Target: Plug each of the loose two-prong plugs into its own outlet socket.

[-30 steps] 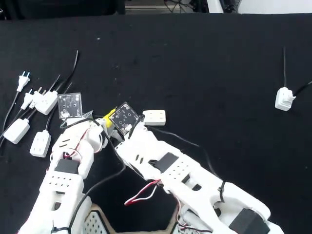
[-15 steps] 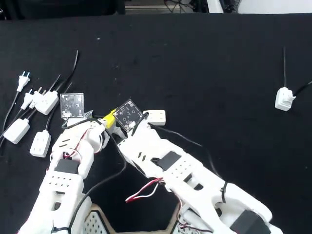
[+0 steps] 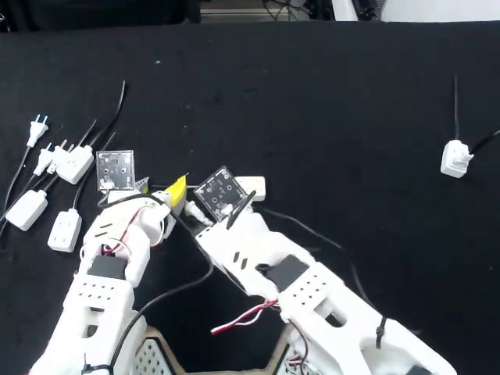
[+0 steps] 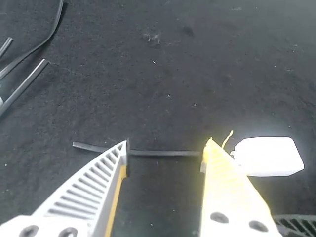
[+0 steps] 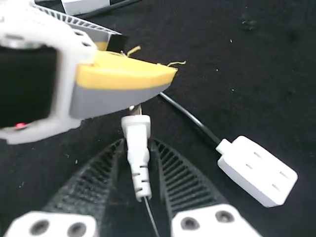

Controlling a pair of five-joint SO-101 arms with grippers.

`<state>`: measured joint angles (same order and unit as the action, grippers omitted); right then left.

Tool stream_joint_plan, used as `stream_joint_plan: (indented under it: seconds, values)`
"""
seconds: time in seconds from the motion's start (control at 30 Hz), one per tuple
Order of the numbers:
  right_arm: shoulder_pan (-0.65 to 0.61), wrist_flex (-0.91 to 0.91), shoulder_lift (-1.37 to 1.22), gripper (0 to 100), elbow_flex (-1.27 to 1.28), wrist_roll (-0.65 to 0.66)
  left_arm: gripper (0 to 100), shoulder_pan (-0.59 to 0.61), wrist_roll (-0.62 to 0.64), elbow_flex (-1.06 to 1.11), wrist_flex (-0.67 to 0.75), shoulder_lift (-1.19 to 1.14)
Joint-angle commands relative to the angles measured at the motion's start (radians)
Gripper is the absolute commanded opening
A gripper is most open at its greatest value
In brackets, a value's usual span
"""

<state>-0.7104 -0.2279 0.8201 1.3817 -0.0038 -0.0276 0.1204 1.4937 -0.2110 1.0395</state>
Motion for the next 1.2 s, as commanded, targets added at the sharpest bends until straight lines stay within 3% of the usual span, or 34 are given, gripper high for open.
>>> stream_joint_plan:
  seconds: [0.0, 0.23, 0.4, 1.17]
  values:
    - [0.040, 0.003, 0.061, 1.1, -0.016, -0.006, 25, 0.008, -0.009, -0.004, 0.008, 0.009]
    - [0.037, 0.021, 0.067, 1.1, 0.001, -0.017, 25, 0.008, -0.009, -0.004, 0.008, 0.009]
    - [0.041, 0.121, 0.067, 1.1, 0.042, -0.183, 25, 0.002, -0.009, -0.004, 0.008, 0.009]
    - [0.034, 0.133, 0.059, 1.1, 0.045, -0.098, 25, 0.010, 0.000, -0.015, 0.008, 0.012]
